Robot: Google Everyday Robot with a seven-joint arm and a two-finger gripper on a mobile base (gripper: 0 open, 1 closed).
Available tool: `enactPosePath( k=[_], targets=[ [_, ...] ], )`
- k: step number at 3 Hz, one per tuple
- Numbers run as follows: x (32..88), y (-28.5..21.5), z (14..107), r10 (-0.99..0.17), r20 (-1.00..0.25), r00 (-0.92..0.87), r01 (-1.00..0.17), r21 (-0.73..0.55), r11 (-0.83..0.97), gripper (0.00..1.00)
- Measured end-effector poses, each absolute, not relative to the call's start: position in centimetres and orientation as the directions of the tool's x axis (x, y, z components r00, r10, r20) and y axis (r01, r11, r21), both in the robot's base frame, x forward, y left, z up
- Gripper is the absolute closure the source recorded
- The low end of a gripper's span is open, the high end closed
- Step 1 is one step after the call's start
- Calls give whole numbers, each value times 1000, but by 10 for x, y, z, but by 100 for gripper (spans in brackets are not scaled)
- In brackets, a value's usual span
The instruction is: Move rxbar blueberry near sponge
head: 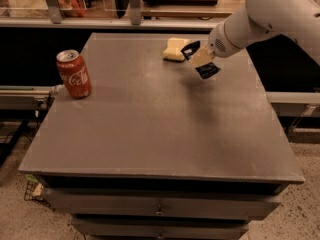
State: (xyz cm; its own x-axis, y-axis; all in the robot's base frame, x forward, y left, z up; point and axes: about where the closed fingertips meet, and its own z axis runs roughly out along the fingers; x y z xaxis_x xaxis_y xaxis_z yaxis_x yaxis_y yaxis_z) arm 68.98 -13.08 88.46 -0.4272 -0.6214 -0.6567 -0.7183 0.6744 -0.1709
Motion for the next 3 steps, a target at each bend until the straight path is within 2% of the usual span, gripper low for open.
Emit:
enactPosePath(
  k=[1,2,3],
  targets=[
    [717,-126,872,-606,-658,-447,-719,-140,681,83],
    [729,-124,862,-601,-646,-470,-717,-118,687,59],
    [731,-129,856,-587,-644,-491,-706,-101,701,28]
  ],
)
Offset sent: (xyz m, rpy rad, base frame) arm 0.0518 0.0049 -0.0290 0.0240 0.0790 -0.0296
